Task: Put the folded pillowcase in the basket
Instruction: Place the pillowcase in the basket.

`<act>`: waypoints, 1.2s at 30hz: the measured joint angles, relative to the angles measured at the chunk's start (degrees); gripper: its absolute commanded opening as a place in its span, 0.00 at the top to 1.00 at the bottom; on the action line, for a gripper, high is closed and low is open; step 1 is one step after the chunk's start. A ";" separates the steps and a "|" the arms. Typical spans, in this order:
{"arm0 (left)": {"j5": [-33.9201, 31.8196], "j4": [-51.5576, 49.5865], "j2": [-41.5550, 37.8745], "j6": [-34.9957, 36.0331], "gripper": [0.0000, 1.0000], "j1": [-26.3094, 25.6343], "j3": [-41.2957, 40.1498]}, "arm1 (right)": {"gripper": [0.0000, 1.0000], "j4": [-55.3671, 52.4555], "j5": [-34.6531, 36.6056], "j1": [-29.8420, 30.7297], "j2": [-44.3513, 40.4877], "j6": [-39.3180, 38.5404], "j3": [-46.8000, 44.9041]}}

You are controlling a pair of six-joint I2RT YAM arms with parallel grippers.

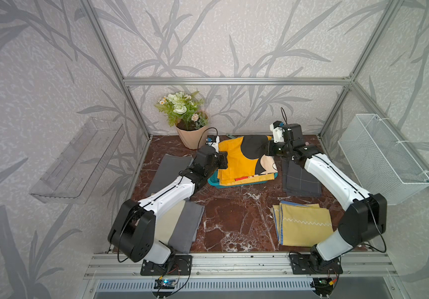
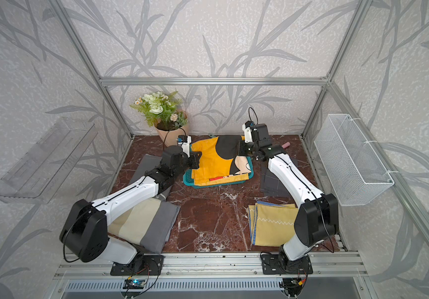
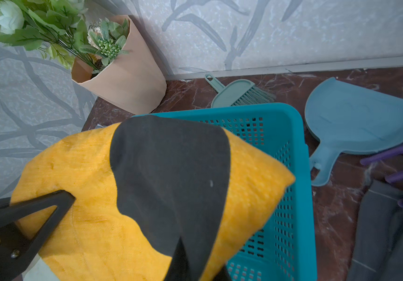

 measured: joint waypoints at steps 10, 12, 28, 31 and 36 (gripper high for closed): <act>5.09 2.58 13.33 -0.52 1.00 4.72 5.77 | 1.00 0.70 -2.56 -2.03 16.37 -0.07 8.04; 5.66 2.58 15.08 -0.57 1.00 4.98 5.77 | 1.00 0.66 -2.82 -2.10 18.53 -0.09 8.09; 5.73 4.57 24.65 -1.64 0.18 5.01 6.43 | 0.01 -1.55 -2.64 -0.66 29.27 -1.44 15.12; 5.68 5.11 24.65 -1.27 0.05 4.81 6.71 | 0.01 0.04 -2.23 -0.35 27.87 -1.44 13.64; 3.89 5.01 22.99 -0.98 0.00 4.72 6.86 | 0.01 2.97 0.81 -0.85 20.28 -1.97 6.97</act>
